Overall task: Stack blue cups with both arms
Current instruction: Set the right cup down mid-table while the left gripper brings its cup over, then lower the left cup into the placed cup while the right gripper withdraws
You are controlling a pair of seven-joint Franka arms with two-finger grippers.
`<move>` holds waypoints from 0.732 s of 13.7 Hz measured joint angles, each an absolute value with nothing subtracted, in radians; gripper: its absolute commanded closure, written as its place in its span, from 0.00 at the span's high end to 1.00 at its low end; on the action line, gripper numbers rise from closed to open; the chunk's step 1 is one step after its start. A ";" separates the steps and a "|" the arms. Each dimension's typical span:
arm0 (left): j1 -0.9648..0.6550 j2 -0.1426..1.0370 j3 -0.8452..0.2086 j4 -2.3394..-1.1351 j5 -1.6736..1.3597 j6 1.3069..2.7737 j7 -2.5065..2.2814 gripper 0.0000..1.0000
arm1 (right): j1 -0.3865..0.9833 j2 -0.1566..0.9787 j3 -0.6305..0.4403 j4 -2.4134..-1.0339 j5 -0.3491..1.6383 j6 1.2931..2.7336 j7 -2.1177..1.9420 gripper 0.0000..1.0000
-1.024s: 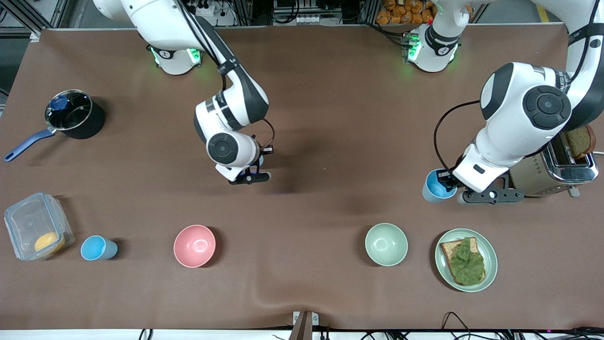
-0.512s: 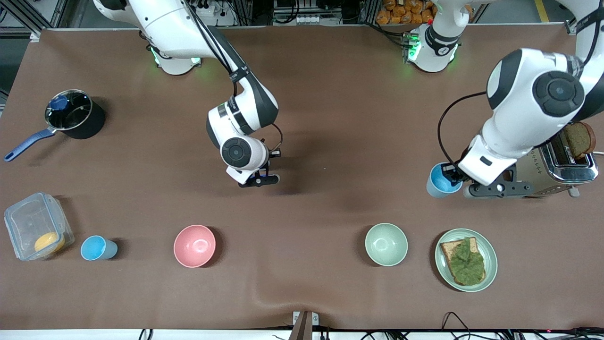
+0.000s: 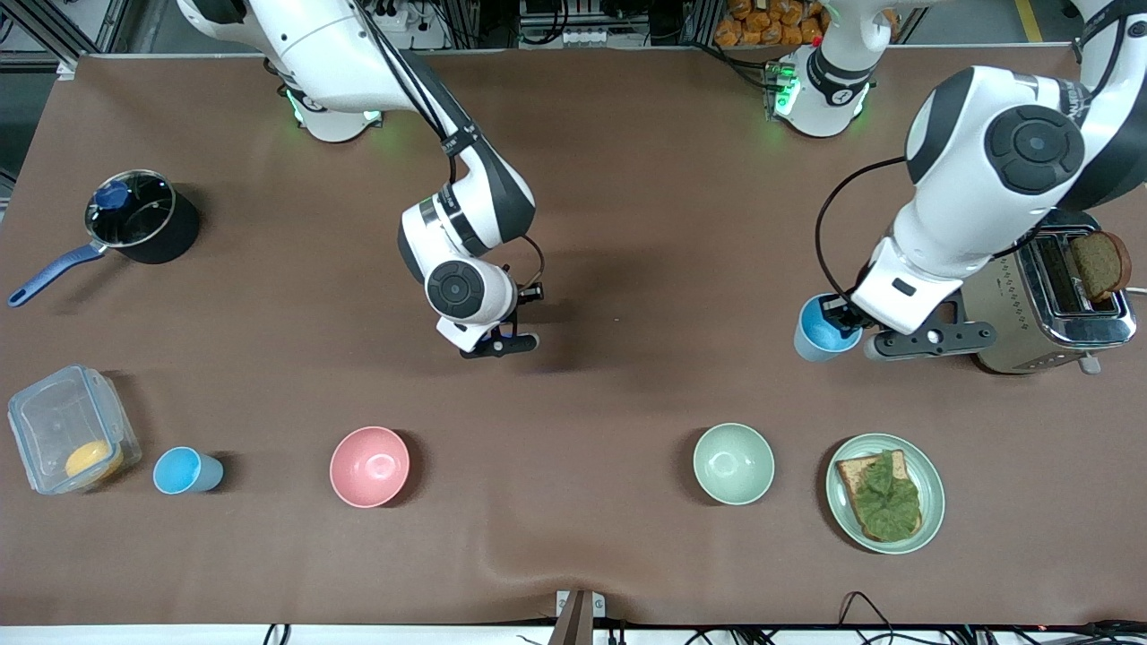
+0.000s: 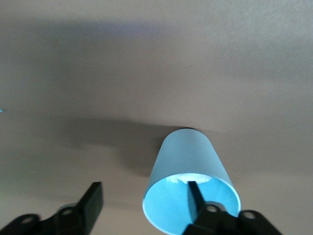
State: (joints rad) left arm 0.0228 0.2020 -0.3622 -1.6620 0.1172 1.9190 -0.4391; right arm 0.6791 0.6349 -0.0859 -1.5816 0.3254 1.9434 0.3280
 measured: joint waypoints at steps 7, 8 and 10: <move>-0.006 0.217 -0.493 -1.652 0.117 1.919 -0.615 0.00 | 0.516 0.579 -0.113 -1.369 0.325 1.585 0.319 1.00; -0.033 0.227 -0.502 -1.650 0.117 1.919 -0.661 0.00 | 0.492 0.562 -0.114 -1.367 0.325 1.568 0.312 1.00; -0.102 0.254 -0.507 -1.636 0.117 1.924 -0.751 0.00 | 0.441 0.530 -0.117 -1.366 0.317 1.540 0.283 1.00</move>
